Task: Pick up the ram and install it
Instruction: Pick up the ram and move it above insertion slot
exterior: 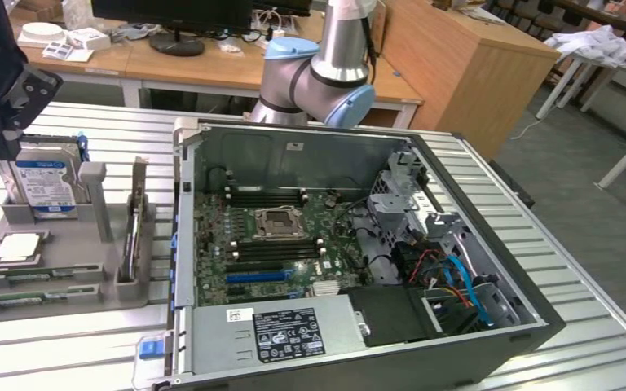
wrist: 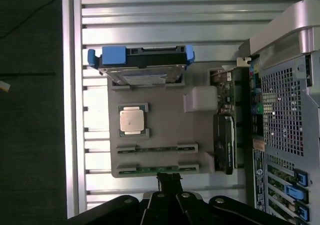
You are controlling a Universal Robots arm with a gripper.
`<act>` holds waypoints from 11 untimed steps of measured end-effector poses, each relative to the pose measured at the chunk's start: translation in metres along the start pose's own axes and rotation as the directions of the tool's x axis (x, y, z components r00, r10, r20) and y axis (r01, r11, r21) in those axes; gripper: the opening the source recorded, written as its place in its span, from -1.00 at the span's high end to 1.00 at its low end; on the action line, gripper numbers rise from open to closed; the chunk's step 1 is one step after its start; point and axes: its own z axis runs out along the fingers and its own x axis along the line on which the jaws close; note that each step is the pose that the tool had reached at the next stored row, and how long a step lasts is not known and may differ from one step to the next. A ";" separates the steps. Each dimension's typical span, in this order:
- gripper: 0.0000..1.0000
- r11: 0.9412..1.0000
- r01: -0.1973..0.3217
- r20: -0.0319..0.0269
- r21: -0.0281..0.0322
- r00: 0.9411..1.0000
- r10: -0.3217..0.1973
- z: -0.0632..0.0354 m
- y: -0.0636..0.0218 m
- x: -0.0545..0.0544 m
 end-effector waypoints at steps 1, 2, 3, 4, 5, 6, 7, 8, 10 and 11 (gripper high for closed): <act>0.79 1.000 0.015 -0.001 0.000 1.000 -0.015 0.0000 0.0000 0.000; 0.79 1.000 0.031 -0.001 0.000 1.000 -0.031 0.0001 0.0000 0.000; 0.79 0.999 0.048 -0.002 0.000 0.999 -0.048 0.0001 0.0000 0.000; 0.79 0.998 0.065 -0.003 0.000 0.998 -0.065 0.0002 0.0000 0.000; 0.79 0.996 0.085 -0.004 0.000 0.996 -0.085 0.0003 0.0000 0.000; 0.79 0.995 0.103 -0.005 0.000 0.995 -0.103 0.0003 0.0000 0.000; 0.79 0.993 0.120 -0.005 -0.001 0.993 -0.120 0.0004 0.0000 0.000; 0.79 0.990 0.138 -0.006 -0.001 0.990 -0.138 0.0005 0.0000 0.000; 0.79 0.985 0.173 -0.008 -0.001 0.985 -0.173 0.0007 0.0000 0.000; 0.79 0.981 0.193 -0.008 -0.001 0.981 -0.193 0.0008 0.0000 0.000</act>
